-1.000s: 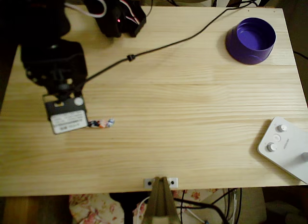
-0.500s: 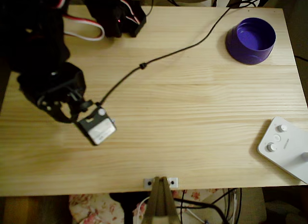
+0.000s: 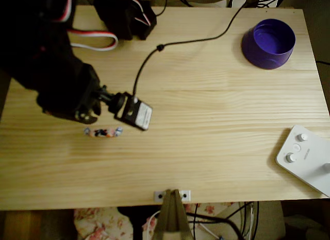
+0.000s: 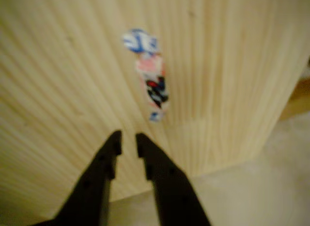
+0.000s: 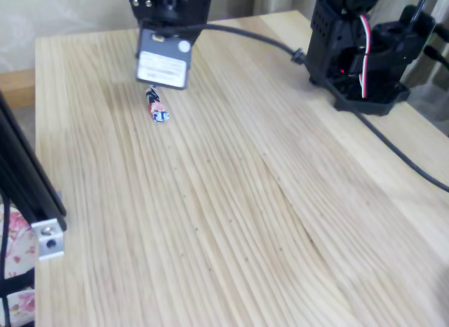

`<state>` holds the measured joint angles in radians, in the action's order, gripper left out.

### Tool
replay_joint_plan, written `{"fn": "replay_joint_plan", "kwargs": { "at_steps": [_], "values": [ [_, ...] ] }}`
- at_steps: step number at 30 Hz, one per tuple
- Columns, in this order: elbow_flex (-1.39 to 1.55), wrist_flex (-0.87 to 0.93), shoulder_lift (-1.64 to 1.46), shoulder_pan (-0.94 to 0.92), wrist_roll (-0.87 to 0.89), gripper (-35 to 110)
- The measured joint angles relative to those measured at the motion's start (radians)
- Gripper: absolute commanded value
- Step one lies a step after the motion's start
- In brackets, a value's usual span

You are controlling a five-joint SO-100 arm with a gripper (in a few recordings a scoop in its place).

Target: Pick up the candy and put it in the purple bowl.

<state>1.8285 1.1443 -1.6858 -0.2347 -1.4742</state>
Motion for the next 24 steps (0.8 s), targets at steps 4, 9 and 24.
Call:
{"fn": "replay_joint_plan", "kwargs": {
  "at_steps": [4,9,24],
  "values": [
    [-0.048,0.023,0.057,0.0,-0.031,9],
    [-0.094,0.04,0.11,0.0,-0.043,12],
    [-0.27,0.141,0.247,0.006,-0.048,15]
  ]
}}
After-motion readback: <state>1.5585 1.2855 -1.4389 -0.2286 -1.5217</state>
